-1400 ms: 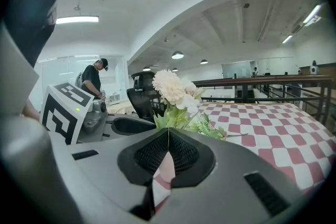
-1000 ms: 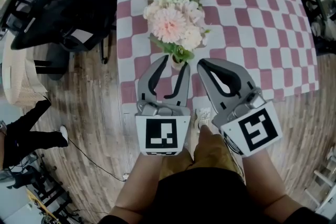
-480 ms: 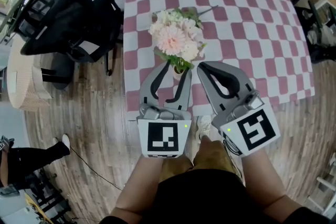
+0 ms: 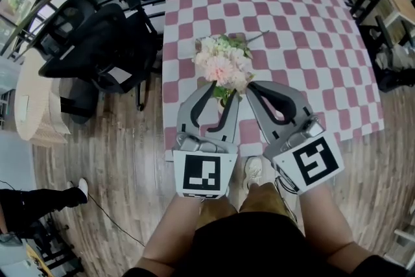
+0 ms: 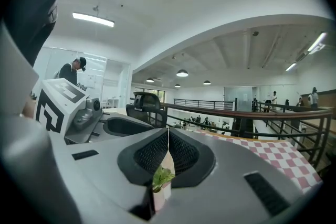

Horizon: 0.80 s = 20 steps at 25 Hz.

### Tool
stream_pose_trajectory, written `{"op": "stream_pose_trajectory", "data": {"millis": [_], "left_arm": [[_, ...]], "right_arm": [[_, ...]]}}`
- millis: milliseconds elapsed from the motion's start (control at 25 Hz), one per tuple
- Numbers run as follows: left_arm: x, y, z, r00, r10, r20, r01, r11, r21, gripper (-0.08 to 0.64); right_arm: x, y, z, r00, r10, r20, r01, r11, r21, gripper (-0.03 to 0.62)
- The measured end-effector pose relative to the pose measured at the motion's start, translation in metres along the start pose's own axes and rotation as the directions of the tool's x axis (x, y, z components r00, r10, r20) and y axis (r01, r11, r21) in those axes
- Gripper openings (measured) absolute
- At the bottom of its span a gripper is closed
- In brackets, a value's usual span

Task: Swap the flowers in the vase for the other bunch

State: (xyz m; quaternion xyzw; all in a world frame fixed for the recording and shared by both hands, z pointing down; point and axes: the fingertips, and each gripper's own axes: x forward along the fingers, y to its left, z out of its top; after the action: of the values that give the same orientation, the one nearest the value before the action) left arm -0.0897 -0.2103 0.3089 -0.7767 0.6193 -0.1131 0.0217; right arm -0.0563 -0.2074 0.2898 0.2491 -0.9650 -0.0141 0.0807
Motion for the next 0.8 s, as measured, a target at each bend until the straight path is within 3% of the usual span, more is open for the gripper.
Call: {"op": "stream_pose_trajectory", "data": {"millis": [400,800], "left_arm": [[-0.011,0.007,0.036,0.999,-0.013,0.050,0.011,0.999,0.039,0.110],[-0.023,0.014,0.072,0.993,-0.009,0.117,0.000,0.997,0.081,0.072]], "right_arm": [[-0.003,0.005,0.041,0.998,-0.024,0.053,0.030,0.992,-0.120,0.032],[-0.009,0.007,0.074,0.993,-0.024,0.112,0.043,0.984,-0.172,0.032]]}}
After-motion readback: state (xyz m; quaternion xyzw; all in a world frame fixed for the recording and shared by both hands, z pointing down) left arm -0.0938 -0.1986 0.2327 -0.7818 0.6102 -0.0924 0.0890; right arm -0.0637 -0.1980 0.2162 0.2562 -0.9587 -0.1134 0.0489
